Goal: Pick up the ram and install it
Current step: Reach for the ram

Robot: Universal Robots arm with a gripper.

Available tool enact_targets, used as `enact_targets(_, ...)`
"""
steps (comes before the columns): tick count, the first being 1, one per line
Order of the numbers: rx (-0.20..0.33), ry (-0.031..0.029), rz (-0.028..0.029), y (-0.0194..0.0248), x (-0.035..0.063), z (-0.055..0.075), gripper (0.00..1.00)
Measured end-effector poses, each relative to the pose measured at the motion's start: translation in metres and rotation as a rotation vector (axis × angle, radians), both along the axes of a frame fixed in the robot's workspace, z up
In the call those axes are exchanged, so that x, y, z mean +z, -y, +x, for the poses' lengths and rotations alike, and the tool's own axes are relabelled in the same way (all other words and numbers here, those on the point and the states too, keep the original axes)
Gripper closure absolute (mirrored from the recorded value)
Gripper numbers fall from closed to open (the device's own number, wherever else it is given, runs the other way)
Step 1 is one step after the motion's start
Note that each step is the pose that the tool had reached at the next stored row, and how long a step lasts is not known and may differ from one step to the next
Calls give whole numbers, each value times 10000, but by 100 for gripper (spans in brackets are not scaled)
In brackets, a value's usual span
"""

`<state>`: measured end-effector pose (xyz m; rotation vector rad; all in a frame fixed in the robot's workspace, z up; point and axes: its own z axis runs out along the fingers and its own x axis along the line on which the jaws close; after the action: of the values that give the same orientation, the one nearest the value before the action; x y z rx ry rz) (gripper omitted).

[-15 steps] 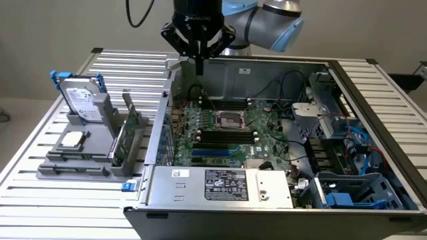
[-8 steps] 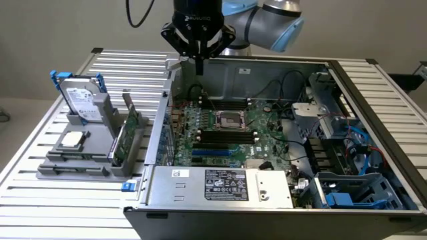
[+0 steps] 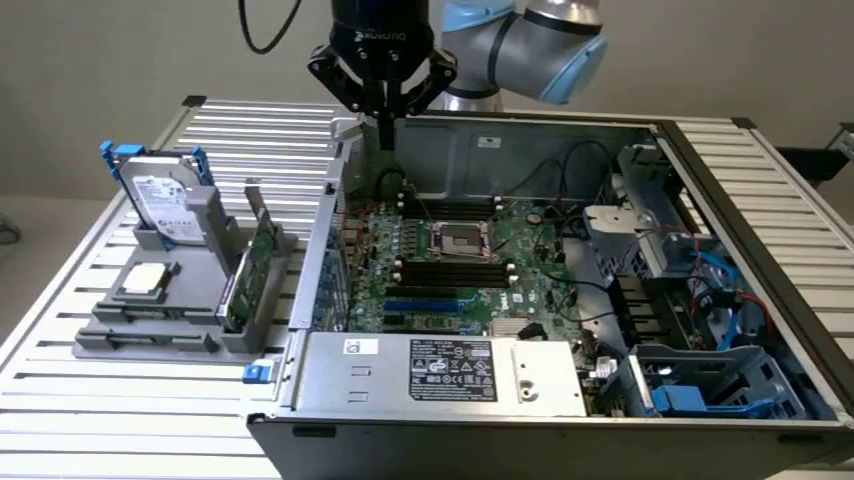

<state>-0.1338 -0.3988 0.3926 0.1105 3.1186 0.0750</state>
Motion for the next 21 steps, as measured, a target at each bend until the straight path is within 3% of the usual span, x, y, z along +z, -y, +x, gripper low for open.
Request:
enact_targets(18, 1, -11, 0, 0, -18, -819, 89)
enact_targets(21, 0, -82, 0, 0, -31, -954, 89)
